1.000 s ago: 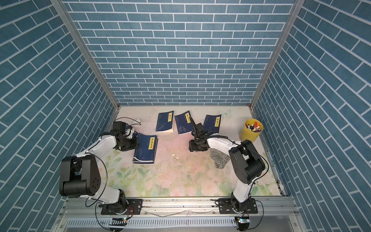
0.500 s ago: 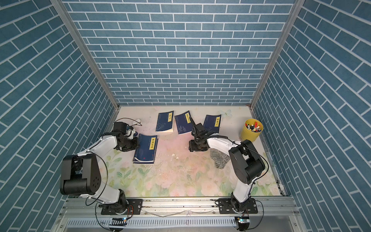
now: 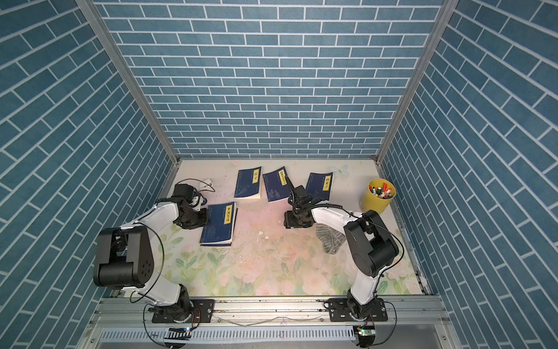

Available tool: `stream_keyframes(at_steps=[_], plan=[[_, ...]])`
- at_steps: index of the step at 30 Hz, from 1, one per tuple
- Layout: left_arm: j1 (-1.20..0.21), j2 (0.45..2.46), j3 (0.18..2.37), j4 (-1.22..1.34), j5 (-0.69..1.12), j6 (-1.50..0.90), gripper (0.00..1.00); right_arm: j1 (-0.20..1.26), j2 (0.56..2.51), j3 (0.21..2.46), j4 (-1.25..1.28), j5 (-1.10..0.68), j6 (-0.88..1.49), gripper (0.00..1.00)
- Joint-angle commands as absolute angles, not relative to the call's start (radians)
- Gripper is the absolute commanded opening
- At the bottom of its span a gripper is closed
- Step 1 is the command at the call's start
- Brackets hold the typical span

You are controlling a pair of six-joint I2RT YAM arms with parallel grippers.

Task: Wipe the cover of the book
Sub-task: Place the book on the book.

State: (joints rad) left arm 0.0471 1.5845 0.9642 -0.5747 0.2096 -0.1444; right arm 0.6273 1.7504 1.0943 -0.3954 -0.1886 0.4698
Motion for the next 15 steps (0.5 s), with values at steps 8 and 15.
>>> stream_keyframes(at_steps=[8,15], plan=[[0.041,1.546,1.030,-0.584,0.159,-0.162,0.50,0.625,1.740,1.072,-0.397,-0.196,0.456,0.61],[0.035,1.511,1.058,-0.467,0.247,-0.252,0.60,0.624,1.723,1.094,-0.424,-0.166,0.449,0.61]])
